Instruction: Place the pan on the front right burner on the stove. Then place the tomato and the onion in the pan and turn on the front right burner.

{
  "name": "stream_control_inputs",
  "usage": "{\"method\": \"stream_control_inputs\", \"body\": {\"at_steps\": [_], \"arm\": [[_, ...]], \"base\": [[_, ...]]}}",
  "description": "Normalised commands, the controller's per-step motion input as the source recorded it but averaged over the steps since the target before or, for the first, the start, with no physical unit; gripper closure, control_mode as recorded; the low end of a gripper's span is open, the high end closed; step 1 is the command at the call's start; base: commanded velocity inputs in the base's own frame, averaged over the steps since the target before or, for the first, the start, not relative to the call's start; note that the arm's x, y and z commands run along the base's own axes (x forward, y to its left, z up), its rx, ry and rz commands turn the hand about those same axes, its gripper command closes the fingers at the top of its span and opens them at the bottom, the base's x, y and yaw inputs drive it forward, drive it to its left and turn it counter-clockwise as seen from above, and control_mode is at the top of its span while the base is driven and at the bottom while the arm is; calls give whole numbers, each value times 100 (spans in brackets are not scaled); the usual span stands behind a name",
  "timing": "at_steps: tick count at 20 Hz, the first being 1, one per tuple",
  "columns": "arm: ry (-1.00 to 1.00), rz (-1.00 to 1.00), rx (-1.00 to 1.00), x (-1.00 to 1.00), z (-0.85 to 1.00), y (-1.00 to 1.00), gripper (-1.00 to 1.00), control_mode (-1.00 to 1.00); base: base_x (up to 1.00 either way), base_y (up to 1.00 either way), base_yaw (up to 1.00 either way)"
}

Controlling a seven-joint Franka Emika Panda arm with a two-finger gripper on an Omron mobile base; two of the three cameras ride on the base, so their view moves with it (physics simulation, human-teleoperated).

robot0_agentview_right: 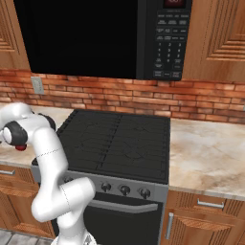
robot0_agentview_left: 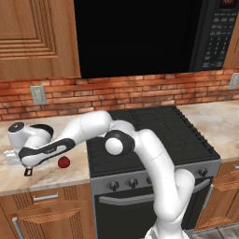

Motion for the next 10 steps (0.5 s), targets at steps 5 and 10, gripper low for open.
{"method": "stream_control_inputs", "body": {"at_steps": [5,10], "arm": [[-14,-1,0,-20,42,0,100,-100],[-2,-4,6,-21,30,-12,100,-100]], "base": [[0,0,0],[0,0,0]]}}
